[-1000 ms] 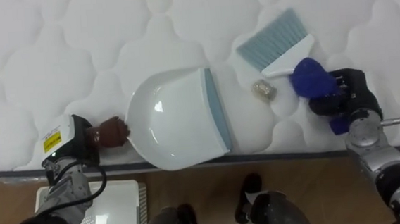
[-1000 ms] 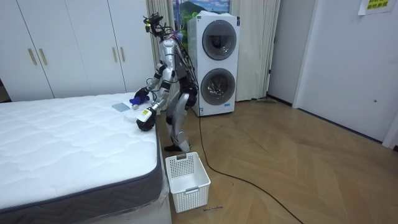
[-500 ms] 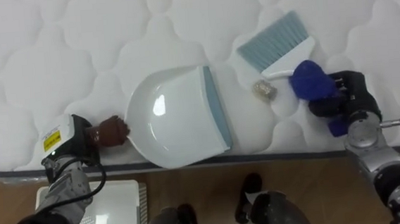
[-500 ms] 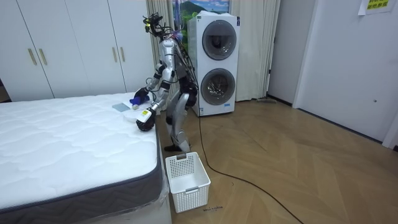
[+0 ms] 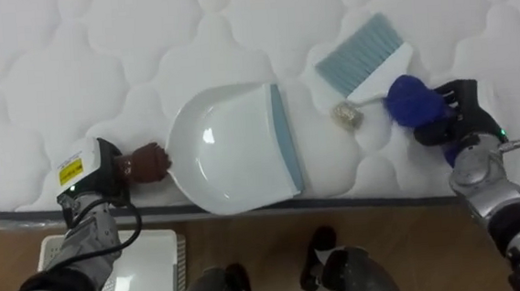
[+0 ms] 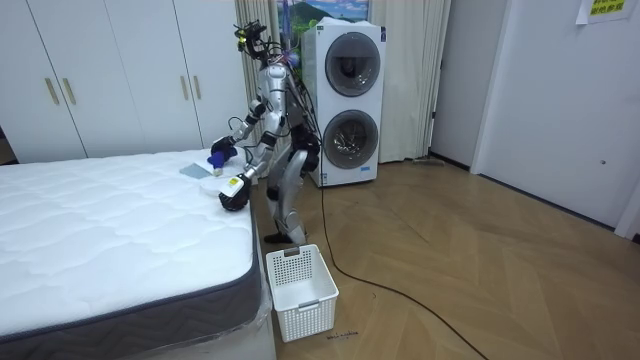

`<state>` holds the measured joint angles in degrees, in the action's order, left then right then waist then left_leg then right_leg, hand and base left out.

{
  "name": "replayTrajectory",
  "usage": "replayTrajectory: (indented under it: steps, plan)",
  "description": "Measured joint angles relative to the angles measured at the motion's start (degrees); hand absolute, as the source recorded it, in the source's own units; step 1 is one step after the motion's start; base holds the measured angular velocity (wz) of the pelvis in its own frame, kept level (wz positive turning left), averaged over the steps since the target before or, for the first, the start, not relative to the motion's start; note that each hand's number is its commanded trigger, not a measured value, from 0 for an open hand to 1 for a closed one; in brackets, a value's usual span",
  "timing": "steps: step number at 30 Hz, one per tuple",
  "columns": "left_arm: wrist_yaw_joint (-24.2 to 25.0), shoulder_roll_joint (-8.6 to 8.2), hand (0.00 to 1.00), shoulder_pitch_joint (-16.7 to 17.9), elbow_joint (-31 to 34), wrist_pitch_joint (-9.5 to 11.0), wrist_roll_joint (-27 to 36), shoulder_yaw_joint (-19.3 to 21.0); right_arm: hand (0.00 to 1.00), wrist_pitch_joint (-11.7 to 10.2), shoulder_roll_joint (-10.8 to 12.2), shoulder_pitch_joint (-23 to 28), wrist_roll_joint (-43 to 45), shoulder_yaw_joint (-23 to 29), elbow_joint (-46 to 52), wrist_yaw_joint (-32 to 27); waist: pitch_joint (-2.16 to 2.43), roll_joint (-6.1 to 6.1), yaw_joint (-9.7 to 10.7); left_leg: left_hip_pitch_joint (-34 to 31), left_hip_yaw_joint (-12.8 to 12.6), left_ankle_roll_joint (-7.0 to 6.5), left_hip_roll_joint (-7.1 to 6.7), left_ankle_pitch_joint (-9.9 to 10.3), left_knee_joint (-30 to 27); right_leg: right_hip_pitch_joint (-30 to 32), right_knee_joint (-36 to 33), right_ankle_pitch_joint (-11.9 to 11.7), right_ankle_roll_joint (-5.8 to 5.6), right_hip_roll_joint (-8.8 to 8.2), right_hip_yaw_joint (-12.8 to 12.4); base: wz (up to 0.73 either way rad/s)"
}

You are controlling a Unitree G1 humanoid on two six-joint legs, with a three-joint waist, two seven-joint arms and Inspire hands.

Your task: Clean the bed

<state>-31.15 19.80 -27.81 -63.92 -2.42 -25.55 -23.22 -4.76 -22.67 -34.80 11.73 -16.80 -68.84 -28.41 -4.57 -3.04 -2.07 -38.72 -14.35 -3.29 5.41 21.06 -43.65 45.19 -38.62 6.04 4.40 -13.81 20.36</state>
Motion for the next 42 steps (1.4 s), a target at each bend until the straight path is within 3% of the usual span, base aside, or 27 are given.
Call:
replayTrajectory:
  steps: [7, 11, 16, 18, 21, 26, 30, 36, 42]
  plan:
    - [-1.1, 1.51, 1.00, 0.0, 0.3, -0.1, -2.9, 0.0, 1.00, 2.1, -3.4, -0.2, 12.1, -0.2, -0.1, -3.5, -0.10, -2.33, -0.6, 0.4, -0.9, 0.04, 0.86, 0.0, 0.0, 0.0, 0.2, -0.3, 0.45, 0.55, -0.2, -0.06]
    - [-2.2, 1.85, 1.00, 0.0, 0.7, -0.3, -3.5, 0.0, 1.00, 4.7, -4.9, -1.0, 18.8, -0.2, -0.3, -5.1, -0.31, -3.41, -1.2, 0.5, -1.3, 0.11, 1.18, 0.0, 0.0, 0.0, 0.8, -0.6, 0.71, 0.87, -0.3, -0.06]
    - [-2.2, 3.65, 1.00, 0.0, 1.9, -0.3, -4.3, -0.7, 1.00, 6.2, -7.4, -4.6, 28.2, -3.0, -0.5, -5.2, -0.85, -4.78, -1.2, 0.3, -1.4, 0.18, 1.73, 0.0, -0.7, 0.0, 0.7, -1.0, 0.99, 1.34, -0.5, -0.06]
    - [-2.4, 4.93, 1.00, 0.0, 2.5, -0.2, -6.8, -0.8, 1.00, 7.1, -8.1, -5.3, 32.4, -4.3, -0.3, -5.8, -0.82, -5.98, -1.5, 0.1, -1.4, 0.39, 2.00, 0.1, -1.3, 0.0, 1.0, -1.2, 1.26, 1.97, -0.4, -0.05]
    - [-2.4, 5.75, 1.00, 0.0, 3.1, -0.2, -9.0, -1.2, 1.00, 8.0, -8.6, -6.5, 37.1, -4.5, -0.1, -6.2, -0.83, -6.33, -1.3, -0.4, -1.3, 0.43, 2.74, 0.2, -1.9, 0.0, 1.1, -1.4, 1.51, 2.09, 0.0, 0.00]
    - [-2.5, 6.23, 1.00, 0.0, 3.3, -0.4, -11.8, -1.3, 1.00, 8.3, -9.1, -7.2, 45.0, -4.5, 1.2, -7.7, -0.79, -6.70, -1.1, -0.7, -1.4, 0.39, 2.82, 0.1, -2.1, 0.1, 1.1, -1.6, 1.60, 1.90, 0.0, -0.01]
    - [-2.6, 6.44, 1.00, 0.0, 3.6, -2.2, -12.9, -1.2, 1.00, 10.4, -9.4, -7.2, 50.3, -7.4, 6.1, -7.3, -0.75, -7.24, -1.6, -0.4, -1.7, 0.63, 3.74, -0.1, -2.0, -0.4, 3.2, -2.9, 1.94, 3.18, -0.2, -0.13]
    - [-1.9, 7.01, 1.00, 0.2, 3.5, -2.6, -13.0, -1.2, 1.00, 10.8, -9.7, -7.0, 57.8, -9.1, 10.6, -2.5, -0.76, -7.29, -2.0, 0.5, -2.1, 0.78, 4.99, -0.2, -1.3, -2.3, 7.0, -4.7, 1.77, 5.25, -0.3, -0.12]
    - [-0.8, 7.27, 1.00, 0.2, 4.5, -2.6, -14.1, -1.1, 1.00, 12.6, -9.9, -6.8, 58.7, -12.5, 12.8, 3.4, -0.77, -7.29, -2.7, 0.2, -2.1, 0.73, 5.17, -0.3, -1.3, -2.4, 8.0, -5.3, 1.67, 5.54, -0.2, -0.02]
